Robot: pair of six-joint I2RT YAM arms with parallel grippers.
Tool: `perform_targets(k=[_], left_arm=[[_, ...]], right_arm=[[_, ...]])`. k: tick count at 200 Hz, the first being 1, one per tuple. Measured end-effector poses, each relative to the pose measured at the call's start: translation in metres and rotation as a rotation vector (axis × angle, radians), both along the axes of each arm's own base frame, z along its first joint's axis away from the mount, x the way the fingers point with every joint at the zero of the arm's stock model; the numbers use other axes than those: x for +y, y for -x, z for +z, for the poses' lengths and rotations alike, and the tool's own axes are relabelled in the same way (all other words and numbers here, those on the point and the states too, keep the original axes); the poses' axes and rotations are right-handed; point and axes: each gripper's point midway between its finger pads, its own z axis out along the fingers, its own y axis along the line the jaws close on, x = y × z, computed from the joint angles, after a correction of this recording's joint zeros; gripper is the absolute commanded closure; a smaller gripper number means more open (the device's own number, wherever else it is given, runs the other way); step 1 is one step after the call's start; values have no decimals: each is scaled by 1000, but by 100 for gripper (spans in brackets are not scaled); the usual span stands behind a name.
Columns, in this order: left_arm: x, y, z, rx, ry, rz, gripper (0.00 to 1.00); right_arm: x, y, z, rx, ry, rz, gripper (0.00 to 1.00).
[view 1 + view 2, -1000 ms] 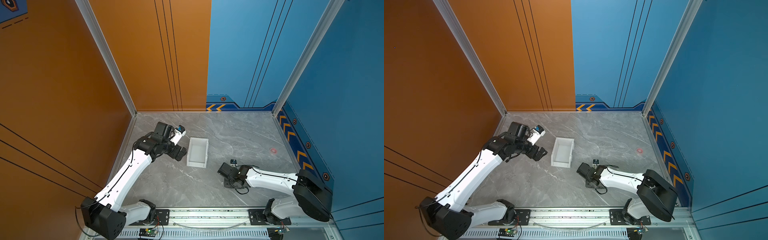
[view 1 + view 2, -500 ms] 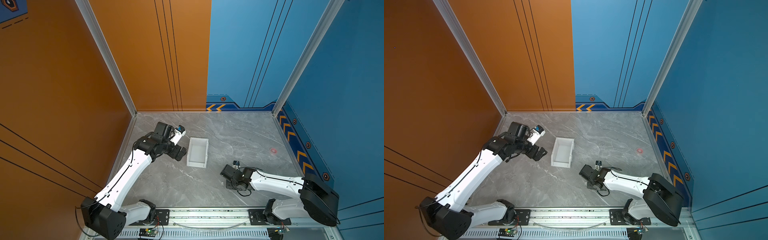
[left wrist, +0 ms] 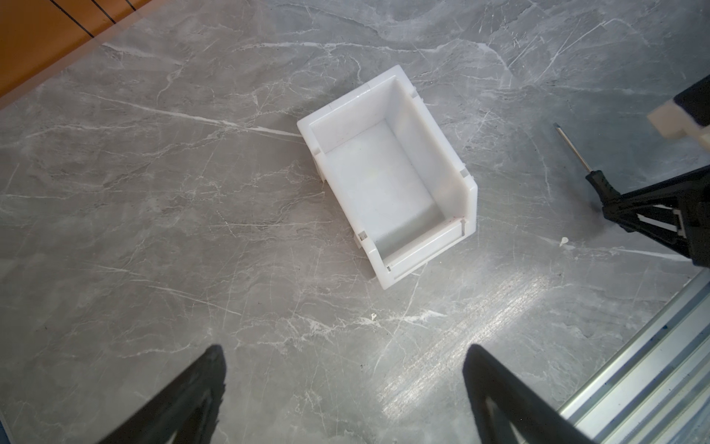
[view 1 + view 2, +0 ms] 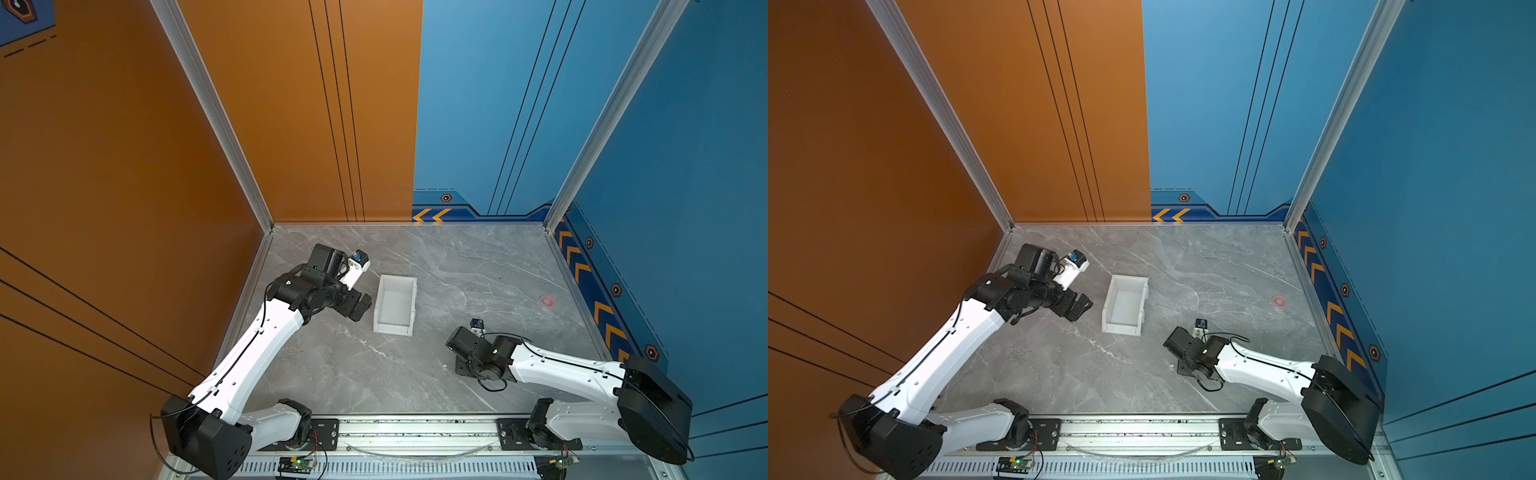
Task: Put the screwdriver in the bin
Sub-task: 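Lift the screwdriver with the right gripper and carry it over the white bin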
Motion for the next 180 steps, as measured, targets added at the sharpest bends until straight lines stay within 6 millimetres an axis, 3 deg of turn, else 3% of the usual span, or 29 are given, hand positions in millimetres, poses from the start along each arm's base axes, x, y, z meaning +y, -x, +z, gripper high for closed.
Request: perform_targets(k=[41,102,137,180], left_arm=[[11,-5,0,-7,-12,37,2],[32,-13,0,-8,-16,109,2],[35,-11,-1,-8,-13,117,2],[41,-7,2,-20,-3,131,2]], right_arm=[[-1,-12,19,-48,-40,-4,84],[7,-41,65,-123,-78,24,84],[25,-58,90,-155,-88,74,84],[52,-79,105,-160,-85,133,84]])
